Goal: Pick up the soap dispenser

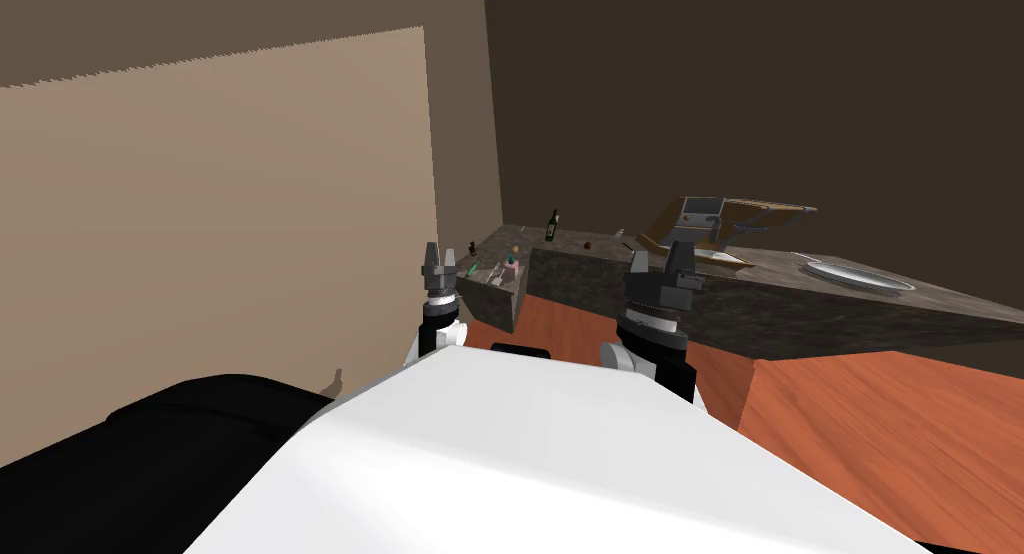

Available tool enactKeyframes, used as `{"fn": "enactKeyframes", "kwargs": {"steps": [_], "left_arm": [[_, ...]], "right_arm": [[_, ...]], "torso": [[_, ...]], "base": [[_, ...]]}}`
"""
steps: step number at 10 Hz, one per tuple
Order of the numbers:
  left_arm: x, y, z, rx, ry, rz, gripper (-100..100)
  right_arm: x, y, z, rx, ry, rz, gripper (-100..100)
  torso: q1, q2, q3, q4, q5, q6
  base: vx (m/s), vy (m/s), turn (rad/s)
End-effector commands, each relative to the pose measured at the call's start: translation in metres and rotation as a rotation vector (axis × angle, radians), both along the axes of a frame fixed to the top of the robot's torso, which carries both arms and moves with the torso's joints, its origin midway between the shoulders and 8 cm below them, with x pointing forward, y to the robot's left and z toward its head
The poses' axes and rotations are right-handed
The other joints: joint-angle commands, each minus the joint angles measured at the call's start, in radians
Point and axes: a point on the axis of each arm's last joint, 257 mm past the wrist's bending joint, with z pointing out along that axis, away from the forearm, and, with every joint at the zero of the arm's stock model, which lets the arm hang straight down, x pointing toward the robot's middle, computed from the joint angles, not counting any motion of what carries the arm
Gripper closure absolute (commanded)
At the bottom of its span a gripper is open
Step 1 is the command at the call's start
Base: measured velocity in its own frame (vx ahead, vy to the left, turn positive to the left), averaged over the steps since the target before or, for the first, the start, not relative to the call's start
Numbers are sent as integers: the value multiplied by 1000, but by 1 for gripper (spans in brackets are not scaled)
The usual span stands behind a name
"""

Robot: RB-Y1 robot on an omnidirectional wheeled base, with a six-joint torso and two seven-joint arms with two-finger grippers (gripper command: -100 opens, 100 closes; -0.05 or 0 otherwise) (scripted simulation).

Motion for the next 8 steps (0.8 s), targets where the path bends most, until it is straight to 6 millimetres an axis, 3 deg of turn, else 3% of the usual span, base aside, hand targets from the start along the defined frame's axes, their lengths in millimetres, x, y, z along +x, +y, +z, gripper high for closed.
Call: {"fn": "enactKeyframes", "kwargs": {"steps": [1,8], "left_arm": [[6,-2,-4,20,23,-19,-100],[48,9,-34,2,179,-79,-100]], "right_arm": [[0,0,0,0,0,0,0],[0,0,0,0,0,0,0]], "torso": [[0,0,0,0,0,0],[-4,-1,0,0,-1,0]], "base": [[1,-13,-9],[4,-50,-17]]}}
